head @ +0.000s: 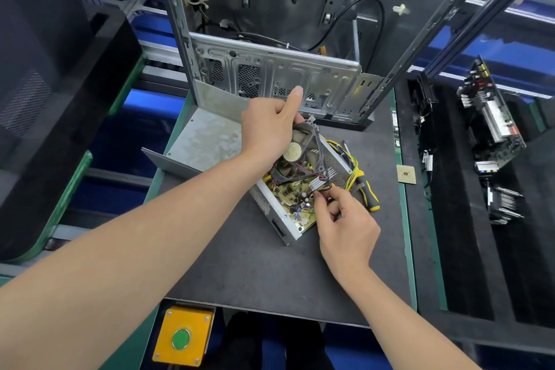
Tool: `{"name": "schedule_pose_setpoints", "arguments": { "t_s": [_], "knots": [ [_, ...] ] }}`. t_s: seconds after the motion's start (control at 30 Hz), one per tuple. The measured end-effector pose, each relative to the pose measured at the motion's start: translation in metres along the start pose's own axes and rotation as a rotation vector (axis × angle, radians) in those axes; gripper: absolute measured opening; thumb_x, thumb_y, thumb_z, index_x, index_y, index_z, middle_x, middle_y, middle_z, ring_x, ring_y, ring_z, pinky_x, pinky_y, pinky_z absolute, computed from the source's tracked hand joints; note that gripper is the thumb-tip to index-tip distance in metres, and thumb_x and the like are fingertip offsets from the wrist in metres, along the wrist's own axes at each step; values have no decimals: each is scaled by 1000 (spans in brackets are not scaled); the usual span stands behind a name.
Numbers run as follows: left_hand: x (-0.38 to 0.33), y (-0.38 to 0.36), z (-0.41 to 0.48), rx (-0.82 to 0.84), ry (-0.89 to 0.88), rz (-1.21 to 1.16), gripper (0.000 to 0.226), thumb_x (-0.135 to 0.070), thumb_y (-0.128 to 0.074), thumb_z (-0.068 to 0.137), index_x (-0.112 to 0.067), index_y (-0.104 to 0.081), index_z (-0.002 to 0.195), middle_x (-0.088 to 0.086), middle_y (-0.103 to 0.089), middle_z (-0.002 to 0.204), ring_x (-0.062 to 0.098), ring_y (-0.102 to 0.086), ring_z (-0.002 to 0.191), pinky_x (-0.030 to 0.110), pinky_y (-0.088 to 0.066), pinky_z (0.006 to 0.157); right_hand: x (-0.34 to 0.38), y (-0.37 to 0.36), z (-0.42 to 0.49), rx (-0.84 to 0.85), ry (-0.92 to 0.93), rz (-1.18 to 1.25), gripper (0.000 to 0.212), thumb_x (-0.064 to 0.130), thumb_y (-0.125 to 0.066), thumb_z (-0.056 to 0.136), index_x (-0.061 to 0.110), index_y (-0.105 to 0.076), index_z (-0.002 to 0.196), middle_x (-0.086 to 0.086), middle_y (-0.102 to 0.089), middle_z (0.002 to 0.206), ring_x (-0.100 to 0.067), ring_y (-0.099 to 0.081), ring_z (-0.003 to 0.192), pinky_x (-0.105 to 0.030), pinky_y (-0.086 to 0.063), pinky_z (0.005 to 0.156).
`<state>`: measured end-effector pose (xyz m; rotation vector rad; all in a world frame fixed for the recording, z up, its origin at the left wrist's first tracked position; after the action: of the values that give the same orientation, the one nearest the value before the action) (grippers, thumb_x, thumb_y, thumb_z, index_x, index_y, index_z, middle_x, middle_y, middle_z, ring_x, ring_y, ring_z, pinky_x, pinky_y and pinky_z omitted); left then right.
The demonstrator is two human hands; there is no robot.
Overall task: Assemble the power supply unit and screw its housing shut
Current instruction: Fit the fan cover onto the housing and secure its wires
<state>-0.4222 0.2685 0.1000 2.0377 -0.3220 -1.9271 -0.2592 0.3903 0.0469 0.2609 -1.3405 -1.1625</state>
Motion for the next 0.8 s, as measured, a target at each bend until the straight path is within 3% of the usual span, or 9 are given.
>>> {"name": "schedule_pose_setpoints", "arguments": {
  "t_s": [0.23,0.43,0.8],
  "knots": [
    [-1,1,-1,17,-5,-11,63,-59,-51,102,-24,-70,53,-15,-64,51,1,-58,55,40,-52,89,1,3,0,73,-88,7,8,30,-74,93,29,-70,87,6,-53,57,-13,-56,63,-36,-51,63],
    [1,1,-1,5,23,-35,62,-61,-53,100,-23,-70,54,-5,-64,51,2,-57,52,27,-40,65,-1,4,0,58,-162,25,5,32,-72,95,29,-69,92,6,-57,60,-14,-57,67,-37,-51,69],
    [1,1,-1,13,28,-31,62,-60,-52,101,-23,-70,55,-7,-57,44,2,-53,48,24,-38,61,8,4,-1,35,-64,-34,3,23,-75,94,22,-74,92,5,-54,59,-17,-57,65,-38,-50,59]
  ]
}}
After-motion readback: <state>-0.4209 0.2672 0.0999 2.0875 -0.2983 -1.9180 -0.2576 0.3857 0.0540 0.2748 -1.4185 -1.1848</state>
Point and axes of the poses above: each hand's wrist, its own z-axis towards the middle knuckle, its own y-axis out of the back of the hand, x = y × z, the point moved 1 cm from there along z, towards the middle knuckle
